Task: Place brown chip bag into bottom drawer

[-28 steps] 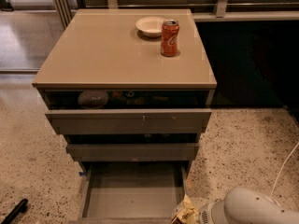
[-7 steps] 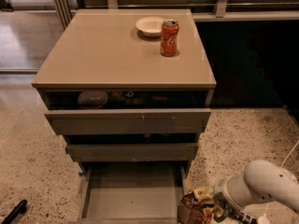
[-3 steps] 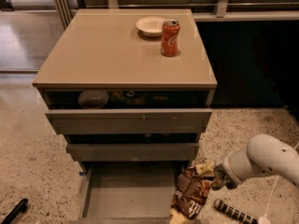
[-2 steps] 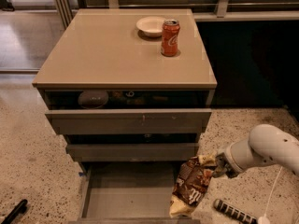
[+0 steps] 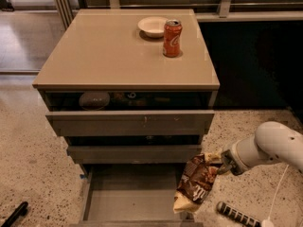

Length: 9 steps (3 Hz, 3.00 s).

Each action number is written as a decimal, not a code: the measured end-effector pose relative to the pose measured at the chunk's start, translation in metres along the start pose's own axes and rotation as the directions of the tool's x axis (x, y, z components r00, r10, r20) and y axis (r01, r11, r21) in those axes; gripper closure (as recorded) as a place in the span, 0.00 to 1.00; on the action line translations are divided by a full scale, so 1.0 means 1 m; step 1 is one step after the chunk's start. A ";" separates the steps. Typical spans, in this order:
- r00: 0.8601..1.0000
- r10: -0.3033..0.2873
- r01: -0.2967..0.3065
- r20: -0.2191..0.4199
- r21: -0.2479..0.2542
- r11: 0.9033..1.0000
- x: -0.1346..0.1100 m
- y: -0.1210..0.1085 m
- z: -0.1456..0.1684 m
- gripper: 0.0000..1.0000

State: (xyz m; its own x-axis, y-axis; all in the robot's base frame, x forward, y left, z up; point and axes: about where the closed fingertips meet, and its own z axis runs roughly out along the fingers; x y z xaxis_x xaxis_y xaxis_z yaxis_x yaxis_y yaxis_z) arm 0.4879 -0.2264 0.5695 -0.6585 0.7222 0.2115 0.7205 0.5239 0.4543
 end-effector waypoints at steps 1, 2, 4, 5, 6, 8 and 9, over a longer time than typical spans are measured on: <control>1.000 0.024 -0.024 0.008 -0.003 1.000 -0.005 -0.021 -0.008 1.00; 0.998 -0.018 0.023 -0.059 0.076 0.997 0.016 -0.055 0.021 1.00; 0.998 0.013 -0.003 -0.064 0.148 0.989 0.019 -0.116 0.027 1.00; 0.998 0.039 -0.032 -0.050 0.141 0.990 0.016 -0.130 0.020 1.00; 0.997 0.044 -0.035 -0.056 0.152 0.988 0.018 -0.132 0.028 1.00; 0.993 -0.063 0.086 -0.096 0.249 0.965 0.091 -0.151 0.077 1.00; 0.998 -0.013 0.028 -0.066 0.235 0.972 0.084 -0.174 0.063 1.00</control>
Offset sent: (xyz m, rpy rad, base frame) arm -0.0339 0.0621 -0.0660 -0.0257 0.1241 0.2798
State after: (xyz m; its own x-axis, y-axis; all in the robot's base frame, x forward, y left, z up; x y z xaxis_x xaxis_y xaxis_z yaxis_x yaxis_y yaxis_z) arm 0.3215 -0.2285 0.4536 -0.6807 0.6839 0.2626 0.7325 0.6355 0.2439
